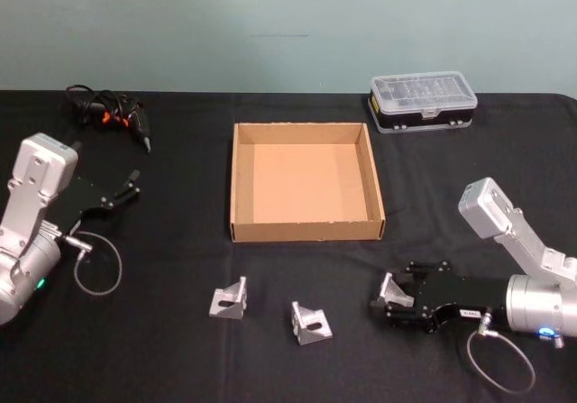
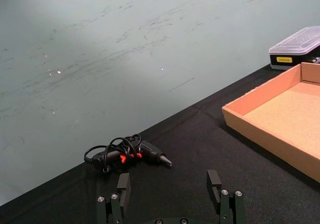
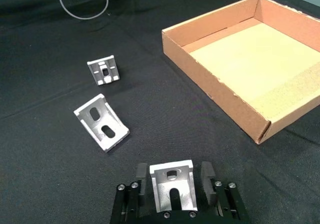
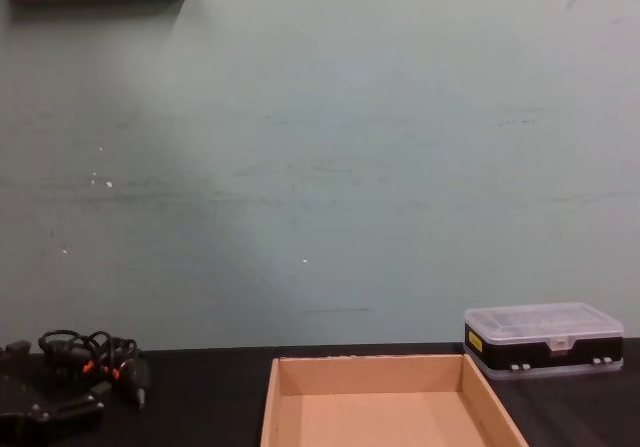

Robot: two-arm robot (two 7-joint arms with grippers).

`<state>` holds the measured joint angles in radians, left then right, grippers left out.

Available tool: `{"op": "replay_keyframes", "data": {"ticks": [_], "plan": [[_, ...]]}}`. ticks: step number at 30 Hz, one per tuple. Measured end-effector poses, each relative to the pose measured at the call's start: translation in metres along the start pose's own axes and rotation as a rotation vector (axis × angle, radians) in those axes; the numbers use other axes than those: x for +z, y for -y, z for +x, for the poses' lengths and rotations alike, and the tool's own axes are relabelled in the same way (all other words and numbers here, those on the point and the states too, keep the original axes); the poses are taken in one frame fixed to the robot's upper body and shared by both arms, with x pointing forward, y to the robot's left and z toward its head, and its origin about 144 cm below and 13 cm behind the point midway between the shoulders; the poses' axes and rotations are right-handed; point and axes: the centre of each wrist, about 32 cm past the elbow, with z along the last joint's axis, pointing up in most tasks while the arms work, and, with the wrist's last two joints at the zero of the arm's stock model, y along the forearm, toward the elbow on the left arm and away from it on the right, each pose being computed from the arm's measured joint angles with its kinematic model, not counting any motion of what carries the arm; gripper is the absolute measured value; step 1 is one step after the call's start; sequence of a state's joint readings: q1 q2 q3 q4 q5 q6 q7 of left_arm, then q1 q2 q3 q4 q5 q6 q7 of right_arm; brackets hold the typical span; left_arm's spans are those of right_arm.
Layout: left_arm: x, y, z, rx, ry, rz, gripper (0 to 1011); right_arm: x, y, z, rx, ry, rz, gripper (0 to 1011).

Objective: Use one hand to pick up the angle iron from the table and place it into the box.

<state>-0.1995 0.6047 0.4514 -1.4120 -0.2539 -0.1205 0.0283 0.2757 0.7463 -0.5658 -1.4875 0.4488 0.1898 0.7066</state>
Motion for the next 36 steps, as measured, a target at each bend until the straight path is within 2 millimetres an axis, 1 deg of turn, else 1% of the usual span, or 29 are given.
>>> {"op": "replay_keyframes", "data": {"ticks": [2, 4, 7, 9, 13, 20, 25, 30, 36], "plan": [[0.000, 0.000, 0.000, 0.000, 0.000, 0.000, 1000, -0.001, 0.000, 0.000, -0.002, -0.001, 0.000, 634], [0.000, 0.000, 0.000, 0.000, 0.000, 0.000, 1000, -0.001, 0.000, 0.000, -0.002, -0.002, -0.001, 596], [0.000, 0.000, 0.000, 0.000, 0.000, 0.000, 1000, -0.003, 0.000, -0.001, -0.002, -0.003, 0.001, 494], [0.000, 0.000, 0.000, 0.000, 0.000, 0.000, 1000, -0.003, 0.000, -0.001, -0.002, -0.003, 0.001, 459], [0.000, 0.000, 0.000, 0.000, 0.000, 0.000, 1000, -0.003, 0.001, -0.001, -0.004, -0.002, 0.004, 453], [0.000, 0.000, 0.000, 0.000, 0.000, 0.000, 1000, 0.004, 0.006, -0.004, -0.027, 0.013, 0.033, 452], [0.000, 0.000, 0.000, 0.000, 0.000, 0.000, 1000, 0.016, 0.013, -0.009, -0.068, 0.036, 0.078, 452], [0.000, 0.000, 0.000, 0.000, 0.000, 0.000, 1000, 0.035, 0.019, -0.014, -0.139, 0.064, 0.126, 452], [0.000, 0.000, 0.000, 0.000, 0.000, 0.000, 1000, 0.055, 0.015, -0.014, -0.201, 0.091, 0.151, 452]]}}
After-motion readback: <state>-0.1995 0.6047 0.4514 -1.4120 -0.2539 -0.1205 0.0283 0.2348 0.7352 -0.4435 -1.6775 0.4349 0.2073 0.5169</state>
